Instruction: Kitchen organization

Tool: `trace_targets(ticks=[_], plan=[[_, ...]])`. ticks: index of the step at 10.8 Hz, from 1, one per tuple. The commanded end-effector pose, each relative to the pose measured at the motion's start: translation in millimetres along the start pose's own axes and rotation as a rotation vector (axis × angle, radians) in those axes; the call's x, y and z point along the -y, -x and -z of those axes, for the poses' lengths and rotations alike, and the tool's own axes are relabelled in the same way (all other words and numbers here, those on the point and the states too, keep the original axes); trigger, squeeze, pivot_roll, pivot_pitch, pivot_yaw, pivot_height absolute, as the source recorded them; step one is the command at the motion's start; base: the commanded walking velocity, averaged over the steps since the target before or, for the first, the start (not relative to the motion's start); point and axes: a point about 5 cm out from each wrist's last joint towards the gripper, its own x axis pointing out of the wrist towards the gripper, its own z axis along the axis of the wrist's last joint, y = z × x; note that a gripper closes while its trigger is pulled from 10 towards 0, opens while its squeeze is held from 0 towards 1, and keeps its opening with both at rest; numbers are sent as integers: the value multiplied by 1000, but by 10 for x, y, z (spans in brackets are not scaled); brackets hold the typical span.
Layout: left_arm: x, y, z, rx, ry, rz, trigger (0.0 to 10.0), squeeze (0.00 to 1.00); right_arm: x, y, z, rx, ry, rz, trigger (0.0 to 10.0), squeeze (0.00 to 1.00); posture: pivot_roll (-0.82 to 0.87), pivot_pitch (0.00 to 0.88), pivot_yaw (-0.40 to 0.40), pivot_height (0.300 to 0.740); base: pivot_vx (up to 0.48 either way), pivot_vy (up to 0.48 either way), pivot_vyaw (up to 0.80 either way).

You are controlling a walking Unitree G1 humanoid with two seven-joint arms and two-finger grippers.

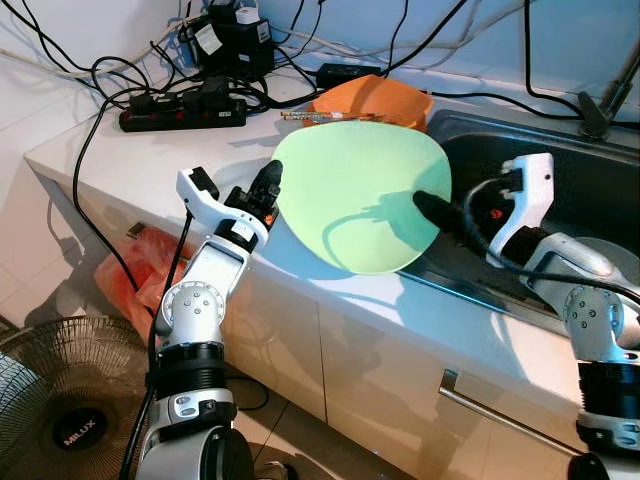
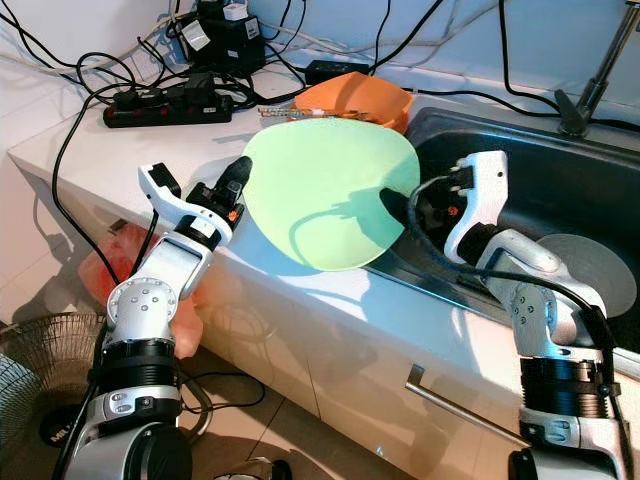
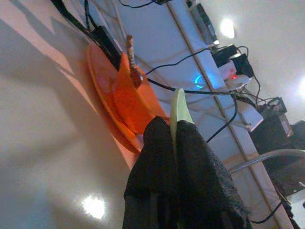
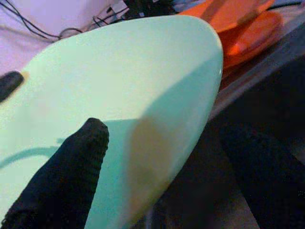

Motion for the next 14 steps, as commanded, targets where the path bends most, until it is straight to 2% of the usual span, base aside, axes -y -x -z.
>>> trace_targets(ticks=[1, 4, 5, 6, 10, 14], plan=[[184, -50, -83, 45, 2, 95, 0, 0, -35, -27, -58, 22, -64, -25, 10000, 0, 20, 42, 99, 740, 0, 0, 0], [217, -76, -67, 46, 6, 115, 0, 0, -99, -39, -23, 29, -160, -74, 10000, 0, 19, 44, 97, 740, 0, 0, 0], [222, -85, -53, 43, 6, 118, 0, 0, -112, -37, -13, 28, -179, -84, 1804, 0, 18, 44, 97, 740, 0, 0, 0], [226, -92, -43, 41, 6, 122, 0, 0, -118, -36, -2, 24, -189, -85, 0, 0, 18, 45, 97, 740, 0, 0, 0], [252, -138, -10, 31, 10, 150, 0, 0, -216, -54, 96, -4, -267, -130, 0, 0, 14, 45, 94, 740, 0, 0, 0], [201, -132, 60, 2, 4, 143, 0, 0, -242, -45, 85, 4, -292, -146, 0, 0, 12, 46, 96, 740, 0, 0, 0]])
